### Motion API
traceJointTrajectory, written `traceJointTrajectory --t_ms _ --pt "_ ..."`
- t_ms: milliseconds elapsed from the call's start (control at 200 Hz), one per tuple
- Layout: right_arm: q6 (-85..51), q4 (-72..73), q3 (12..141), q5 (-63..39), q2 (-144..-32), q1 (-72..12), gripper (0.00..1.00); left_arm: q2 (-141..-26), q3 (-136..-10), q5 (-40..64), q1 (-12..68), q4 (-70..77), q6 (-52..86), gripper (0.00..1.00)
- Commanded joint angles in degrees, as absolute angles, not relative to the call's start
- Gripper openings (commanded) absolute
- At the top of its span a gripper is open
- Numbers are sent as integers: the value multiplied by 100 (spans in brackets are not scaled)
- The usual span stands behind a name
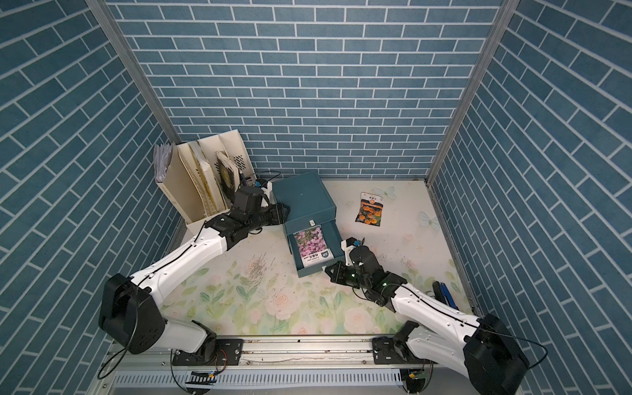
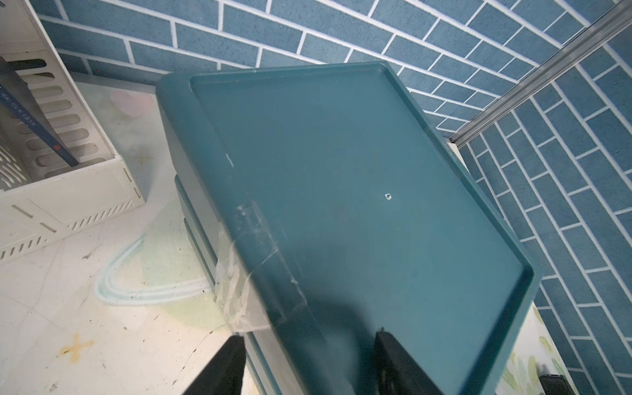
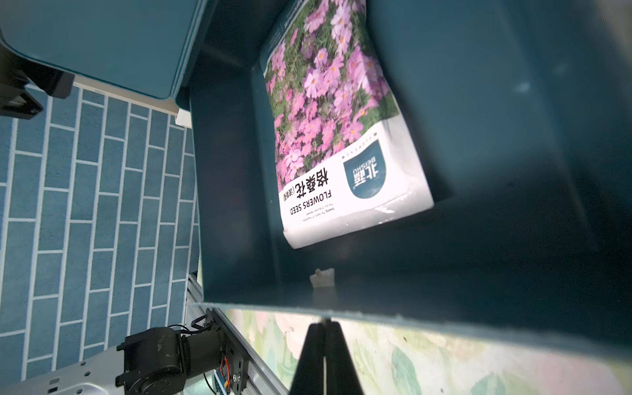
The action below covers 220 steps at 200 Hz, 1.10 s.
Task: Take the seed bags out of the drawer
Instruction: Open the drawer in the storage box.
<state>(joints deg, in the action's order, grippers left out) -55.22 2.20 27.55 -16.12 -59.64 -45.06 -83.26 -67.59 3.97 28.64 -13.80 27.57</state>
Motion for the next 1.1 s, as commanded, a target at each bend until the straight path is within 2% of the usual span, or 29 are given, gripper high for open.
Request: traceJointTrajectory --t_ms 0,395,650,1095 --pt "-5488 0 2650 -1688 -5895 -4570 0 -8454 -6763 351 2882 -1837 2683 64" --pt "-5661 11 2473 -1524 -5772 -4646 0 -8459 -6765 378 2883 -1828 2690 64" --pt "-5496 -333 2752 -1397 -5722 -4649 31 -8462 -6787 378 2883 -1856 2694 64" --pt "-4616 -1795 4084 -1345 -5749 -4641 68 -8453 -6804 396 2887 -1890 2681 64"
